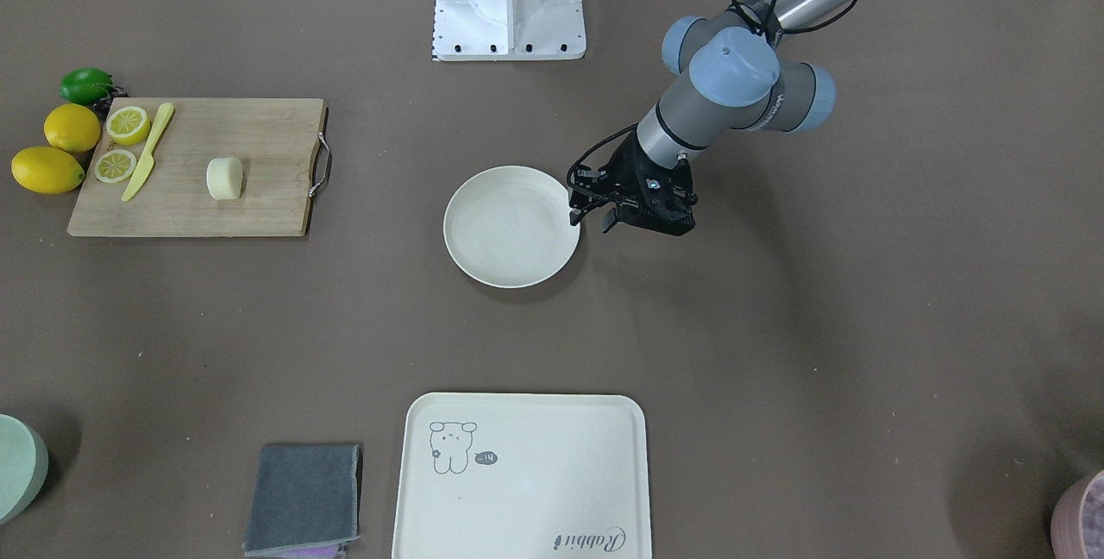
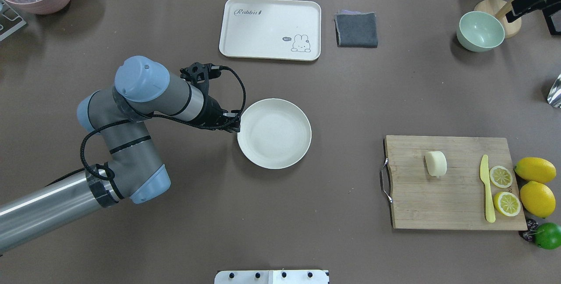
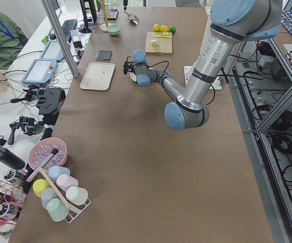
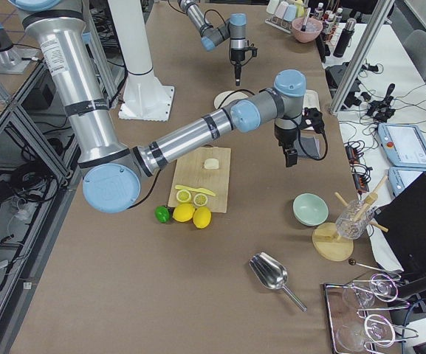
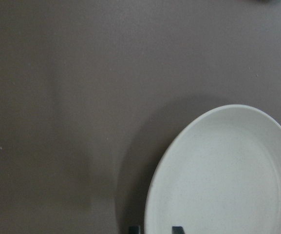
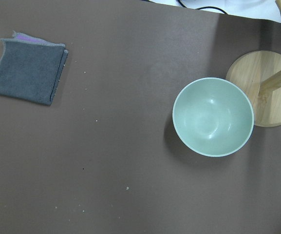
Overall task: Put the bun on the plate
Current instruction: 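Lower the white plate onto the table center and open the left gripper, then withdraw the left arm while the right arm reaches over the cutting board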
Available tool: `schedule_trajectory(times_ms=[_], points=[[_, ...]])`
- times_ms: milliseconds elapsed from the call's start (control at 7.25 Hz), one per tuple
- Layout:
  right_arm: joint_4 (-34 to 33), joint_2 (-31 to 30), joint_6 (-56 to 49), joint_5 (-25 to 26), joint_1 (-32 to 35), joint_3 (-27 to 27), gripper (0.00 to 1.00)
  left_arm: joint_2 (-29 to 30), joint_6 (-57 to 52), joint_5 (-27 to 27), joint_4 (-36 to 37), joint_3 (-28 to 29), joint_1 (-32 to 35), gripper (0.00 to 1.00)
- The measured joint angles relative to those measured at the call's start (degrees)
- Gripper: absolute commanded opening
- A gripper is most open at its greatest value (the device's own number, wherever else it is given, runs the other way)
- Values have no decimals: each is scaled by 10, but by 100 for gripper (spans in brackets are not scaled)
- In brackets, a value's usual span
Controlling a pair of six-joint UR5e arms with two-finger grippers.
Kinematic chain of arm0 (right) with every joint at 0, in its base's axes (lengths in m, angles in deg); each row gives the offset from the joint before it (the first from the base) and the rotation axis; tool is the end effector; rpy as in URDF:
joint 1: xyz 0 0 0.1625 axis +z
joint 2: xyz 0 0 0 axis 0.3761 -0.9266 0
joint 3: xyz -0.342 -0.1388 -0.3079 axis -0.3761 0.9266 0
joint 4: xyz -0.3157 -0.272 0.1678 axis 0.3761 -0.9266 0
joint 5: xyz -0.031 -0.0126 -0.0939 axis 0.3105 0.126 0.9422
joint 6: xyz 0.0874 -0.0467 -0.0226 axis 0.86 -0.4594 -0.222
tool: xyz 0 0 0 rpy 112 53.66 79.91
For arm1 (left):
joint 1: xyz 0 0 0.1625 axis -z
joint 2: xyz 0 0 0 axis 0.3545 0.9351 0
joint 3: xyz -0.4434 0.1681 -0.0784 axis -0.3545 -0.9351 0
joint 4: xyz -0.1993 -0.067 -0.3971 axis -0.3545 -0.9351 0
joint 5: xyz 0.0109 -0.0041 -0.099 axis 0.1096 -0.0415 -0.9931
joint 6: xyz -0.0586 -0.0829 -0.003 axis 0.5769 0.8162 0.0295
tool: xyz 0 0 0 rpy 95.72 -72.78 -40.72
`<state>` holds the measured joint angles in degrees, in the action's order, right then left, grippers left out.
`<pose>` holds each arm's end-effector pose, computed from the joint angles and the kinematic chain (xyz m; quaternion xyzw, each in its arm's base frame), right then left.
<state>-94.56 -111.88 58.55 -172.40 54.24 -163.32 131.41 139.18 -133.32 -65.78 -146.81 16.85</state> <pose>-0.0886 -0.6467 0.4382 0.1209 -0.3869 -0.0499 0.9128 0.5388 -0.5217 0.2948 0.0634 0.5714 -0.0079 0.8182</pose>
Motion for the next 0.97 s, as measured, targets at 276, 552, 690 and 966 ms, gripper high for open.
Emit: schedule_trajectory(times_ms=[276,552,690,966], points=[[0,-1,1,-7,-2,4,100,-16,-33,-45,2,-15,62,98],[0,-3,2,-9,-7,4,100,-53,-154,-76,7,-16,135,98],[0,-11,2,-9,-9,1,100,-74,-226,-96,18,-13,177,98],[0,-25,2,-19,-25,-4,100,-124,-366,-128,34,-9,253,98]])
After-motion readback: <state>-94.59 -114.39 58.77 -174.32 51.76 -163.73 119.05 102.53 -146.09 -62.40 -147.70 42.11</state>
